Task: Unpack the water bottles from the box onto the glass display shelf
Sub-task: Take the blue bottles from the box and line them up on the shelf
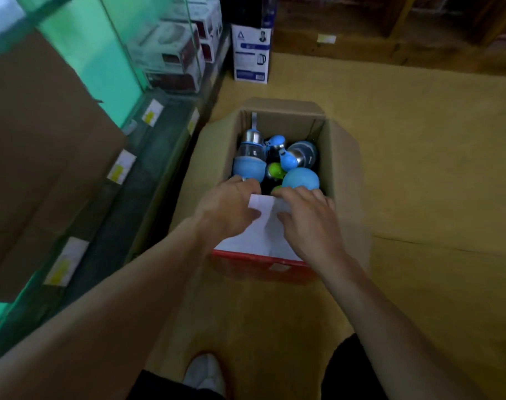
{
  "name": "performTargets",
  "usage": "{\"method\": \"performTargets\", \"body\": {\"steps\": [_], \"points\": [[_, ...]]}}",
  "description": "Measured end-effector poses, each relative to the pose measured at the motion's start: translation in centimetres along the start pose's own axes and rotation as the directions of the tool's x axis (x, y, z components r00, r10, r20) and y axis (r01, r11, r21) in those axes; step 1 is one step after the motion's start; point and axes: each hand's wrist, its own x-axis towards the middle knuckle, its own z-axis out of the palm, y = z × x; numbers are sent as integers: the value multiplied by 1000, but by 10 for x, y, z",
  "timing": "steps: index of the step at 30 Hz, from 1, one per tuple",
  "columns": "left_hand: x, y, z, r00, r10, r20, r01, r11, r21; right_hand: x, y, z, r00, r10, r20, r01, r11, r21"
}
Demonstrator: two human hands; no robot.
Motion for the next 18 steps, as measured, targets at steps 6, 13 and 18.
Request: {"method": "performTargets", "body": {"steps": [6, 13, 18], "points": [[-50, 20, -15, 998, -68, 11, 68, 997, 20, -32, -12, -34, 999, -7, 32, 6, 1000, 29], [-87, 23, -21, 899, 45, 435, -86, 993, 75, -82, -19, -53, 965, -100, 241, 94, 995, 34], [-90, 22, -1, 853, 68, 518, -112, 992, 53, -101, -11, -47, 915, -186, 357, 190, 982, 25]]}}
